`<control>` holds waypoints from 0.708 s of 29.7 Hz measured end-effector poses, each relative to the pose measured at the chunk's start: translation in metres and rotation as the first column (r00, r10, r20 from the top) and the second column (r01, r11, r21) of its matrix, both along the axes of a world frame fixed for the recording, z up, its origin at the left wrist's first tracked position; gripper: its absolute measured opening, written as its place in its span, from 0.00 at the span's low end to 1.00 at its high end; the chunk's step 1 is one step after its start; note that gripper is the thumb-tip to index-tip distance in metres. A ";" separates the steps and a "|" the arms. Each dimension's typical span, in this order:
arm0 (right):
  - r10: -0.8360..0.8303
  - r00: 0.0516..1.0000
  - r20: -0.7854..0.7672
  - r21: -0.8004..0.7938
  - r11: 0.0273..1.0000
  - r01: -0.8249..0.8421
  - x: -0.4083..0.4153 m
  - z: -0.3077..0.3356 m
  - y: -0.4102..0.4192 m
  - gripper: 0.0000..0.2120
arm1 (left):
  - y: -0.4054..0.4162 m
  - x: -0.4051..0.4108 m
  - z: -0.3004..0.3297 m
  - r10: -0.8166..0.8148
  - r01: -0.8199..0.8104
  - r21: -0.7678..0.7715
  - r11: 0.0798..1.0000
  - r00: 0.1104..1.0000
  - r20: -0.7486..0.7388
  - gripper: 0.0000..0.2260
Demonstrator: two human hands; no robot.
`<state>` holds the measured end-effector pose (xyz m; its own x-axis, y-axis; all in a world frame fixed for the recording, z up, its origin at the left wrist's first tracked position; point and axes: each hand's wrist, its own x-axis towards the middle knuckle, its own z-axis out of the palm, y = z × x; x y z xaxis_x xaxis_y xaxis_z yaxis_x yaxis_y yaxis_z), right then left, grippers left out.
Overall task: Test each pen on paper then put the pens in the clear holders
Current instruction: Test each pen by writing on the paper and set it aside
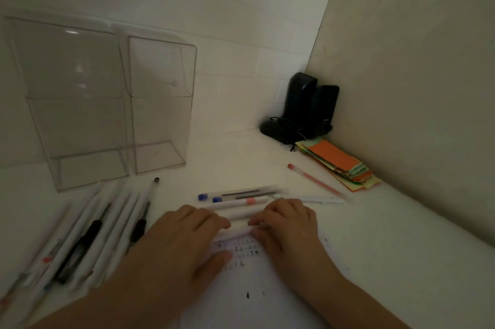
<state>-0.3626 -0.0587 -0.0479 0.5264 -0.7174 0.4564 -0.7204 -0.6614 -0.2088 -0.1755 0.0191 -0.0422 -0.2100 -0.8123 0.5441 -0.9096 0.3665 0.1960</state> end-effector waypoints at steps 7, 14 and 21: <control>0.061 0.888 0.457 0.221 0.959 -0.179 0.005 0.022 0.020 0.02 | -0.008 0.014 -0.004 -0.033 0.038 0.041 0.998 0.992 -0.124 0.11; -0.278 0.349 0.895 0.428 0.315 -0.847 -0.006 0.032 0.021 0.19 | -0.002 0.013 0.006 -0.083 0.101 0.025 0.995 0.914 -0.398 0.12; -0.289 0.304 0.908 0.314 -0.012 -0.949 -0.009 0.028 0.016 0.16 | 0.004 0.012 0.012 -0.166 0.161 -0.044 0.986 0.932 -0.322 0.10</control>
